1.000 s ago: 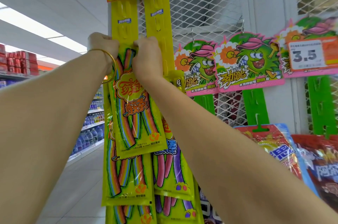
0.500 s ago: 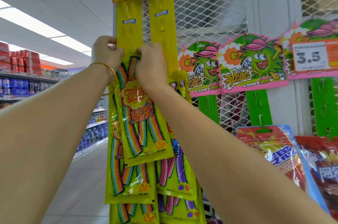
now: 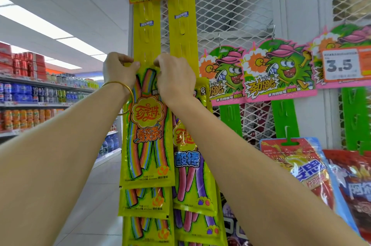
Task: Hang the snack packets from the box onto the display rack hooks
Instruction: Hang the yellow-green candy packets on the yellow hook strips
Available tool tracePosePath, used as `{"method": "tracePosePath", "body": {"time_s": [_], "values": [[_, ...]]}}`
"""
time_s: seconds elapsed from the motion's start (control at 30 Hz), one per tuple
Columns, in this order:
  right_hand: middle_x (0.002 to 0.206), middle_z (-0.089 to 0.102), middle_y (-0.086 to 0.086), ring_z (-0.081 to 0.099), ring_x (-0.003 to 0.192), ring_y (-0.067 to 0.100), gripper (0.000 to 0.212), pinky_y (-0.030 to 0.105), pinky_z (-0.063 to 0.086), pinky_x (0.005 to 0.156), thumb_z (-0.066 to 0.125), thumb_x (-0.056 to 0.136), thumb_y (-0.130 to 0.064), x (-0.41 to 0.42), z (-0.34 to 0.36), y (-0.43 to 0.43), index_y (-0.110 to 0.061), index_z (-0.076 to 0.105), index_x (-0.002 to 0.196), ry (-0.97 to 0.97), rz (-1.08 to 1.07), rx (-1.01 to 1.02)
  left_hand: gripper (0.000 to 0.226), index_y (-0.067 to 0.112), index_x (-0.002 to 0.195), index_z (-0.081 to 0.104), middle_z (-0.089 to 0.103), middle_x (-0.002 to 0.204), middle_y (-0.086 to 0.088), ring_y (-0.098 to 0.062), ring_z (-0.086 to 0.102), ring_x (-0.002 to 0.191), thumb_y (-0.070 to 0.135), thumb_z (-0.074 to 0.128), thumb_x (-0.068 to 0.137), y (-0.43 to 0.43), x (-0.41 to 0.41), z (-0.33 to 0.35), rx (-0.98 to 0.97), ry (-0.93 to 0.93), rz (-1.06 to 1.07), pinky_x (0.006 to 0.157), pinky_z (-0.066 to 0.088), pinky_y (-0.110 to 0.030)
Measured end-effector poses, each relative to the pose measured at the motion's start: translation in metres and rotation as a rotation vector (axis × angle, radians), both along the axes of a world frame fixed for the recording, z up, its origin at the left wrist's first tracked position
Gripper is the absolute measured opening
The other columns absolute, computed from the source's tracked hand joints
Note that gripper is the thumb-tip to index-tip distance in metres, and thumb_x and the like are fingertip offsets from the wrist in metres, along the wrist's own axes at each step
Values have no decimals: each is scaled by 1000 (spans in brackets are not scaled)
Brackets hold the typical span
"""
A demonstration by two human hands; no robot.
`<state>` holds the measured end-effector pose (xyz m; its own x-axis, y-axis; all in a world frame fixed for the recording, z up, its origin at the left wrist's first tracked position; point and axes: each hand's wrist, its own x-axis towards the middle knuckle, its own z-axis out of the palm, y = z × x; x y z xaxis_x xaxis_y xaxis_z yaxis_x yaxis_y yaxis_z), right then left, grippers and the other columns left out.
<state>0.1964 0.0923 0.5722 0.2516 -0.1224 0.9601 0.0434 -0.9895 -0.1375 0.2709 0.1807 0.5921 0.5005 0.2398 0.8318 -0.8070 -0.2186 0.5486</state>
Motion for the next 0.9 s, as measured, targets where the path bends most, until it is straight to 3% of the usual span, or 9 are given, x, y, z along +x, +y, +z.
{"method": "tracePosePath", "body": {"time_s": [0.1, 0.23, 0.33, 0.5, 0.6, 0.67, 0.73, 0.83, 0.9], "values": [[111, 55, 6, 47, 105, 24, 26, 29, 33, 63, 51, 89, 0, -1, -5, 1, -13, 59, 110, -32, 37, -18, 35, 5, 114, 57, 54, 103, -6, -16, 49, 89, 16, 66, 82, 3, -5, -7, 23, 39, 19, 81, 43, -28], [110, 52, 11, 50, 97, 27, 25, 36, 44, 63, 59, 82, 3, -15, -26, 2, -5, 65, 104, -195, 201, 16, 57, 14, 125, 47, 44, 129, -12, -30, 41, 119, 26, 71, 75, 7, -20, -33, 59, 54, 142, 97, 35, -36], [107, 53, 8, 56, 83, 24, 24, 41, 49, 61, 62, 81, -1, -39, -58, 0, -9, 66, 103, -184, 310, 56, 46, 19, 117, 52, 48, 123, -7, -29, 45, 116, 30, 70, 76, 6, -46, -75, 125, -56, 120, 98, 38, -40], [104, 57, -2, 57, 83, 11, 22, 35, 50, 73, 59, 84, -6, -100, -162, -8, -17, 66, 102, -1, 426, 181, 27, 30, 93, 55, 51, 92, 15, -8, 50, 81, 18, 72, 76, 3, -110, -202, 269, -146, -141, 74, 36, -8], [97, 61, -6, 51, 81, 0, 21, 20, 46, 74, 60, 84, -7, -132, -254, -13, -18, 67, 100, 151, 462, 263, 30, 38, 86, 51, 49, 84, 21, -2, 49, 76, 17, 70, 75, 1, -139, -303, 417, -34, -284, 71, 35, -6], [96, 63, -6, 51, 82, -2, 21, 17, 45, 75, 62, 81, -5, -150, -327, -15, -16, 68, 99, 276, 447, 350, 19, 28, 88, 57, 47, 79, 18, -4, 44, 71, 20, 64, 71, 4, -157, -375, 572, 84, -363, 69, 35, -10], [96, 64, -3, 56, 84, 6, 22, 24, 47, 76, 62, 82, -6, -160, -407, -17, -15, 68, 101, 511, 390, 465, 20, 18, 89, 61, 46, 78, 12, -7, 44, 74, 25, 63, 70, 9, -168, -450, 772, 255, -396, 66, 33, -16], [103, 66, 5, 60, 93, 19, 24, 34, 48, 80, 59, 86, -9, -166, -521, -21, -15, 67, 108, 936, 280, 639, 30, 16, 96, 63, 52, 90, 2, -20, 51, 90, 35, 63, 73, 25, -177, -546, 1017, 606, -405, 81, 41, -31], [107, 65, 7, 59, 100, 24, 25, 34, 46, 83, 57, 87, -12, -167, -582, -24, -16, 64, 111, 1149, 239, 755, 47, 17, 97, 65, 59, 96, -2, -25, 55, 97, 50, 51, 66, 37, -177, -596, 1137, 734, -417, 86, 44, -39]]}}
